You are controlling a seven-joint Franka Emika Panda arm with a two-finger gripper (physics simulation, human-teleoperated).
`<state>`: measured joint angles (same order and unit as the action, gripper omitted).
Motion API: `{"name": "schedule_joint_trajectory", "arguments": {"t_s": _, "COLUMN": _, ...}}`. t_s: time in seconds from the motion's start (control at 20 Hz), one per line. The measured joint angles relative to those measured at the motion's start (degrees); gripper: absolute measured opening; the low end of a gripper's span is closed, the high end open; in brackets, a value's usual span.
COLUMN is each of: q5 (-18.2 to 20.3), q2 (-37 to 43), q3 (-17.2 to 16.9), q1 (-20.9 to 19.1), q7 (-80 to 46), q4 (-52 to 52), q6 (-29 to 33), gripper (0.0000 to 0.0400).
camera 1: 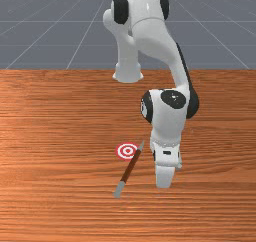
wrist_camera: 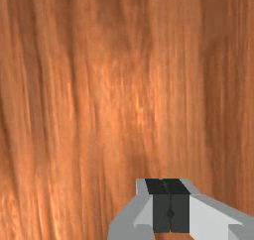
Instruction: Pick up the pen and put it to the marker
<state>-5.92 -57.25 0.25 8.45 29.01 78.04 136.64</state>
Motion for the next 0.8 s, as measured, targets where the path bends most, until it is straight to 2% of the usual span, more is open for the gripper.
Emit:
{"name": "schedule_joint_trajectory", "arguments": {"t_s": 0.05, "q5": -0.8, "q2": 1.8, "q3": -1.5, "q1": 1.1, "q7": -1.7, "q4": 4.6, "q6": 6.4, "gripper": 0.0002}}
{"name": "schedule_joint_trajectory", "arguments": {"t_s": 0.1, "q5": -0.2, "q2": 2.4, "q3": -0.2, "q1": 0.2, "q7": -0.5, "q4": 4.7, "q6": 3.0, "gripper": 0.0001}}
{"name": "schedule_joint_trajectory", "arguments": {"t_s": 0.15, "q5": -0.8, "q2": 0.5, "q3": -0.7, "q1": 0.8, "q7": -0.6, "q4": -0.3, "q6": -5.7, "gripper": 0.0001}}
{"name": "schedule_joint_trajectory", "arguments": {"t_s": 0.2, "q5": 0.2, "q2": 2.0, "q3": 0.4, "q1": -0.4, "q7": 0.6, "q4": 3.3, "q6": -0.3, "gripper": 0.0001}}
{"name": "schedule_joint_trajectory", "arguments": {"t_s": 0.3, "q5": 0.3, "q2": 1.7, "q3": 0.6, "q1": -0.6, "q7": 0.9, "q4": 2.2, "q6": -1.7, "gripper": 0.0000}}
{"name": "schedule_joint_trajectory", "arguments": {"t_s": 0.35, "q5": 0.1, "q2": 1.3, "q3": 0.3, "q1": -0.4, "q7": 0.6, "q4": 2.0, "q6": 0.0, "gripper": 0.0000}}
{"name": "schedule_joint_trajectory", "arguments": {"t_s": 0.4, "q5": 0.2, "q2": -0.4, "q3": 0.4, "q1": -0.6, "q7": 0.9, "q4": -1.5, "q6": -1.9, "gripper": 0.0000}}
{"name": "schedule_joint_trajectory", "arguments": {"t_s": 0.45, "q5": 1.1, "q2": -4.4, "q3": 0.6, "q1": -0.7, "q7": 0.5, "q4": -9.8, "q6": -8.8, "gripper": 0.0000}}
{"name": "schedule_joint_trajectory", "arguments": {"t_s": 0.5, "q5": 3.2, "q2": -7.5, "q3": 3.5, "q1": -2.7, "q7": 4.8, "q4": -15.4, "q6": -10.8, "gripper": 0.0000}}
{"name": "schedule_joint_trajectory", "arguments": {"t_s": 0.55, "q5": 2.9, "q2": -11.2, "q3": 2.9, "q1": -2.3, "q7": 4.6, "q4": -22.5, "q6": -14.1, "gripper": 0.0000}}
{"name": "schedule_joint_trajectory", "arguments": {"t_s": 0.6, "q5": 1.3, "q2": -11.9, "q3": 1.1, "q1": -1.2, "q7": 2.9, "q4": -23.8, "q6": -15.1, "gripper": 0.0000}}
{"name": "schedule_joint_trajectory", "arguments": {"t_s": 0.65, "q5": -0.1, "q2": -16.7, "q3": -0.7, "q1": -0.2, "q7": 2.0, "q4": -32.9, "q6": -19.9, "gripper": 0.0000}}
{"name": "schedule_joint_trajectory", "arguments": {"t_s": 0.7, "q5": -0.7, "q2": -16.5, "q3": -1.3, "q1": -0.3, "q7": 2.1, "q4": -32.4, "q6": -19.8, "gripper": 0.0000}}
{"name": "schedule_joint_trajectory", "arguments": {"t_s": 0.75, "q5": -2.9, "q2": -18.2, "q3": -4.0, "q1": 0.5, "q7": 0.9, "q4": -35.5, "q6": -22.2, "gripper": 0.0000}}
{"name": "schedule_joint_trajectory", "arguments": {"t_s": 0.8, "q5": -2.3, "q2": -15.9, "q3": -3.1, "q1": -0.7, "q7": 2.3, "q4": -31.2, "q6": -19.6, "gripper": 0.0000}}
